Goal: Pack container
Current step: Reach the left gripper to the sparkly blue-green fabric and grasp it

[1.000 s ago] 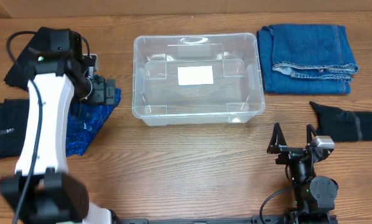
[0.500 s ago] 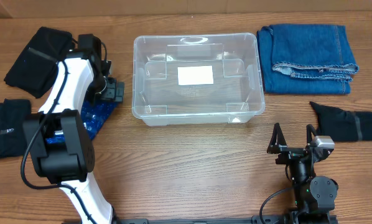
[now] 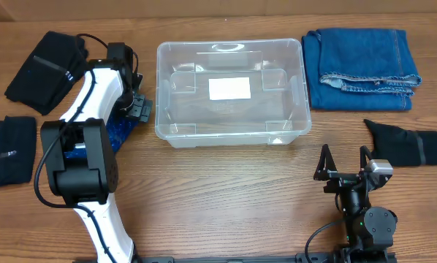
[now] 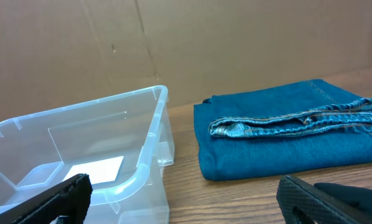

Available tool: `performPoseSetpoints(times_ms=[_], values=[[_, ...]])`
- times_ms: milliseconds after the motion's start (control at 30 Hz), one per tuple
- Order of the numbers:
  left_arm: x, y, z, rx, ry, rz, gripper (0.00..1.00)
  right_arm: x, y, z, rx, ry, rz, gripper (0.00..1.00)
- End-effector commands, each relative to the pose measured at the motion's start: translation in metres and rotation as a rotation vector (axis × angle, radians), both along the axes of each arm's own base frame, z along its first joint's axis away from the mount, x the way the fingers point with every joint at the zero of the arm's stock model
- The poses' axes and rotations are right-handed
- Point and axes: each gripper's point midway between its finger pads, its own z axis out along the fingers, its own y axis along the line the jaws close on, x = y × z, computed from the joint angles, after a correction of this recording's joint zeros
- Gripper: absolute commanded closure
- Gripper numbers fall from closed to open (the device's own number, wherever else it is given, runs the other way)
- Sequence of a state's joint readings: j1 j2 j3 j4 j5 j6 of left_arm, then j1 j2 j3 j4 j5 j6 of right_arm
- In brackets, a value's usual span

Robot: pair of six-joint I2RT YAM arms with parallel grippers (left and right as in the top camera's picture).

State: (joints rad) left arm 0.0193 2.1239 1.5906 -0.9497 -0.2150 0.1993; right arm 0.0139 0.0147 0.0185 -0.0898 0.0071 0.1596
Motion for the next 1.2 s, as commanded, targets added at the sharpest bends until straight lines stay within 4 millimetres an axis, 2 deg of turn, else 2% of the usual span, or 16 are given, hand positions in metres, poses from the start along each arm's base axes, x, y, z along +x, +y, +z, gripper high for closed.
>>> performPoseSetpoints(times_ms=[0, 167, 433, 633, 667, 733, 767, 833, 1033, 1167], values=[[0.005, 0.007, -0.001, 0.045, 0.0, -0.017, 0.05, 0.0, -0.001, -0.001, -0.003, -0.007, -0.005, 0.0], [0.005, 0.01, -0.002, 0.059, -0.007, -0.01, 0.1, 0.0, -0.001, -0.001, -0.003, -0.007, -0.005, 0.0], [0.003, 0.009, -0.012, 0.051, -0.02, 0.03, 0.11, 0.0, -0.001, -0.001, -0.003, -0.007, -0.005, 0.0], [0.002, -0.007, -0.017, -0.041, -0.021, 0.051, 0.13, 0.0, -0.001, -0.001, -0.003, -0.007, -0.005, 0.0], [0.002, -0.007, -0.017, -0.043, -0.024, 0.075, 0.16, 0.0, -0.001, -0.001, -0.003, -0.007, -0.005, 0.0], [-0.002, -0.007, -0.017, -0.046, -0.015, 0.108, 0.36, 0.0, -0.001, -0.001, -0.003, -0.007, -0.005, 0.0], [-0.005, -0.007, -0.017, -0.047, -0.006, 0.124, 0.51, 0.0, -0.001, -0.001, -0.003, -0.007, -0.005, 0.0], [-0.006, -0.008, -0.018, -0.056, -0.003, 0.137, 0.67, 0.0, -0.001, -0.001, -0.003, -0.007, -0.005, 0.0], [-0.006, -0.011, -0.018, -0.07, -0.002, 0.135, 0.93, 0.0, -0.001, -0.001, -0.003, -0.007, -0.005, 0.0], [-0.004, -0.011, -0.015, -0.07, -0.007, 0.134, 0.96, 0.0, -0.001, -0.001, -0.003, -0.007, -0.005, 0.0]])
